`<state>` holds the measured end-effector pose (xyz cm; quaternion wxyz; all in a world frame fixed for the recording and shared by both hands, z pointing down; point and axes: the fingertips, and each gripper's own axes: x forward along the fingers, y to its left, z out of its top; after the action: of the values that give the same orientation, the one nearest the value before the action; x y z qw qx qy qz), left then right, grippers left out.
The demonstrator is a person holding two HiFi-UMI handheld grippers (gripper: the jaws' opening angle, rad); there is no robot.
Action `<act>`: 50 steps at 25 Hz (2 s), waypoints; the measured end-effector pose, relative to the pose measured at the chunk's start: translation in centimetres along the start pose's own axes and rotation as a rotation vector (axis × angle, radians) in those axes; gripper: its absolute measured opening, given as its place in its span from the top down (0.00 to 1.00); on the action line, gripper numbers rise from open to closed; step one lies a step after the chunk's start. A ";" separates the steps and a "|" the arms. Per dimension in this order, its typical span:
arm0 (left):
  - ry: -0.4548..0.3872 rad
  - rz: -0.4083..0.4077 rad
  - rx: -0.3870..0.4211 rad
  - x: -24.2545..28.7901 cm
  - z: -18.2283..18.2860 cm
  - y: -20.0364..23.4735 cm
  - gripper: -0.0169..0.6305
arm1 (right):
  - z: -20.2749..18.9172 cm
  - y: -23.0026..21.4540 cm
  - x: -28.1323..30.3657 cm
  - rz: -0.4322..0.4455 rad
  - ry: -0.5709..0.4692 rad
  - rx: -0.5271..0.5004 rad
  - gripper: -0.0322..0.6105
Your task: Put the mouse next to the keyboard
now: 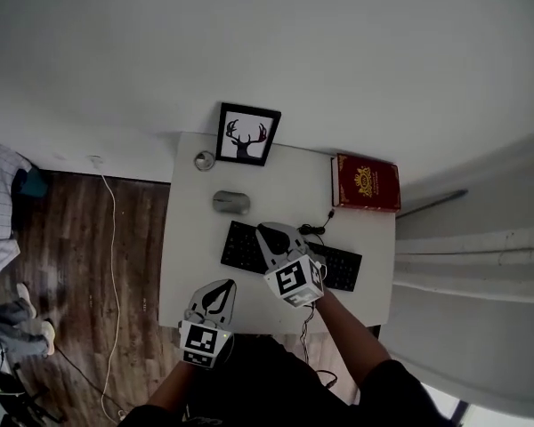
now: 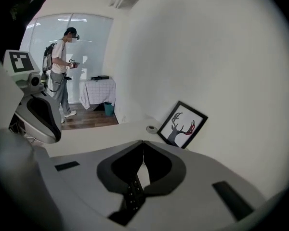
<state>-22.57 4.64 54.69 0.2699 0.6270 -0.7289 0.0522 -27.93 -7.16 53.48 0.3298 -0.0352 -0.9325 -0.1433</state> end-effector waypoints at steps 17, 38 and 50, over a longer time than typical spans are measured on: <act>0.061 0.101 -0.156 1.1 -3.1 7.0 0.97 | -3.8 1.3 13.1 0.162 0.264 -0.219 0.77; 0.077 0.119 -0.275 2.7 -4.6 9.0 0.97 | -7.5 2.3 18.7 0.523 0.579 -0.392 0.46; 0.128 0.121 -0.295 3.1 -6.0 8.9 0.97 | -7.4 2.2 19.1 0.597 0.666 -0.372 0.48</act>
<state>-29.21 6.29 63.56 0.4012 0.5309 -0.7465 0.0005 -38.02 -7.74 71.47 0.6250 -0.3120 -0.6840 -0.2102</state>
